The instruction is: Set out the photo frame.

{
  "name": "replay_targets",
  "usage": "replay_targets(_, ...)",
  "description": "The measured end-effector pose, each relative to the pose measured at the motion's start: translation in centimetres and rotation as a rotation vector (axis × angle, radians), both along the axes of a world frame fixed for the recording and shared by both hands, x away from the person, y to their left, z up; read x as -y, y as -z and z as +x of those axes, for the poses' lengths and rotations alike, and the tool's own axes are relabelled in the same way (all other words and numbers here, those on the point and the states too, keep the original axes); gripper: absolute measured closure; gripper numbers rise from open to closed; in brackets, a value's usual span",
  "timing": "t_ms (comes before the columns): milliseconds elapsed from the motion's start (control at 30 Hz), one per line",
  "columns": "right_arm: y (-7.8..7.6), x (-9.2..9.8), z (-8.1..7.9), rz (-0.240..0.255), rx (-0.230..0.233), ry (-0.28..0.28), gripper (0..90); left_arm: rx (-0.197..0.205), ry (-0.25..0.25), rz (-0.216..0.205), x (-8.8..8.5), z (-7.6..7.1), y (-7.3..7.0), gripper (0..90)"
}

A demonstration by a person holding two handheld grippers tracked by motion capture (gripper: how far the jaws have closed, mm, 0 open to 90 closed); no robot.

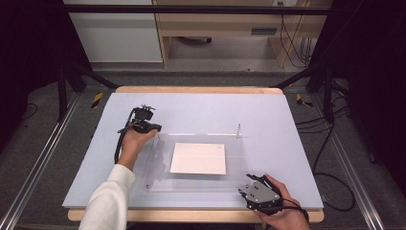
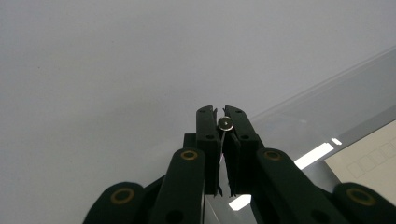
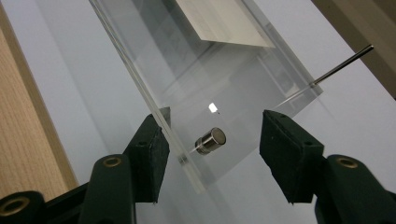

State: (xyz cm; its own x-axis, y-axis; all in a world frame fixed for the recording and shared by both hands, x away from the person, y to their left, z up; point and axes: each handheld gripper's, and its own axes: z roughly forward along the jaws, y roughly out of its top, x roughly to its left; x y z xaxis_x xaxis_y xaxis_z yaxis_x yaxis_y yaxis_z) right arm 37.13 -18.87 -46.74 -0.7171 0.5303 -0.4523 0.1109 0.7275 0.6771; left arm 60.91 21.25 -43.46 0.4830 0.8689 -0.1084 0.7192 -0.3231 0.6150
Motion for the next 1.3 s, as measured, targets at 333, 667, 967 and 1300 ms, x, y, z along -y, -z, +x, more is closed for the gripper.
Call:
replay_targets(333,0.0,-0.2,-0.1,-0.026,-0.006,0.005,44.2,0.067,-0.014,0.034,0.1,-0.8,0.1,78.7)
replay_targets(667,-0.2,-0.2,-0.2,-0.022,-0.003,0.017,45.2,0.241,-0.026,0.014,-1.1,-3.4,-0.8,49.0)
replay_targets(967,-0.4,-0.2,-0.2,-0.013,-0.003,0.021,45.8,0.313,0.071,-0.015,-1.4,-8.0,-1.5,30.3)
replay_targets(1300,-0.8,0.0,-0.2,0.01,0.014,0.027,48.0,0.415,0.21,-0.026,0.3,-14.8,-3.4,10.7)
